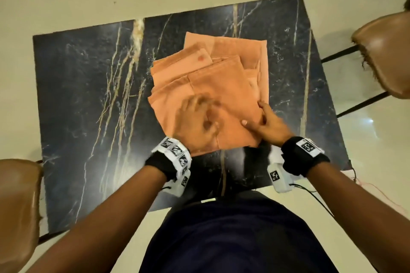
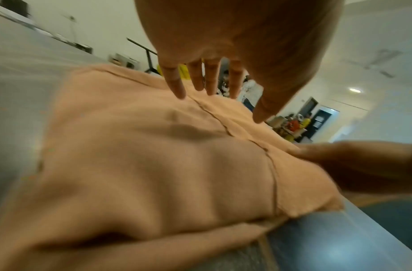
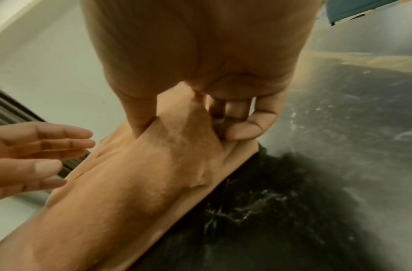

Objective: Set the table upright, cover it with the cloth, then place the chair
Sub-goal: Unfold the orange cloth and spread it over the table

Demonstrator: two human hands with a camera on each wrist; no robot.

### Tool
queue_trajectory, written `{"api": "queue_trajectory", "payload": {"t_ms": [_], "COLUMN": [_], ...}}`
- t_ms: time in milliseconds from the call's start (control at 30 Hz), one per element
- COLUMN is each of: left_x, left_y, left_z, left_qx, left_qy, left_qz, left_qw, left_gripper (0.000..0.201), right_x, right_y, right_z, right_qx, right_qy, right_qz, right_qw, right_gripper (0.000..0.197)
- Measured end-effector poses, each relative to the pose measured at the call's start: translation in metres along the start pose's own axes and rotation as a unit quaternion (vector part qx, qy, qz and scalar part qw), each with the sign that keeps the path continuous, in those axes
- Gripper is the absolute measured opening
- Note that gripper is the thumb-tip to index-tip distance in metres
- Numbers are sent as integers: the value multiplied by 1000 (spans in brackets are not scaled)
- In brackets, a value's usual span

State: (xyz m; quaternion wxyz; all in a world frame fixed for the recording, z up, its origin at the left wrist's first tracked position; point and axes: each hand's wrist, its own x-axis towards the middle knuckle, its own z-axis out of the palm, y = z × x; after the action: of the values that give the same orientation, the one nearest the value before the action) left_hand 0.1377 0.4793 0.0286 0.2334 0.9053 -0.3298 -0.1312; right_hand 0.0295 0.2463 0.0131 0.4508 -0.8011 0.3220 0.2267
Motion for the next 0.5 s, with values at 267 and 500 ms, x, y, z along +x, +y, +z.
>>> {"api": "queue_trajectory", "payload": {"t_ms": [267, 500], "left_x": [15, 32], "left_y": [88, 72], "left_z": [58, 33], "left_qx": [200, -84], "left_qy": [-139, -63], "left_qz": [49, 4], "left_qw": [969, 995], "left_gripper": [90, 54], "right_x": [13, 7], "right_y": [14, 19], "right_z": [-25, -15], "right_qx": [-19, -25], "right_qy": [70, 122], "right_qz": [-116, -105], "right_qw": [991, 987], "right_gripper": [45, 43]}}
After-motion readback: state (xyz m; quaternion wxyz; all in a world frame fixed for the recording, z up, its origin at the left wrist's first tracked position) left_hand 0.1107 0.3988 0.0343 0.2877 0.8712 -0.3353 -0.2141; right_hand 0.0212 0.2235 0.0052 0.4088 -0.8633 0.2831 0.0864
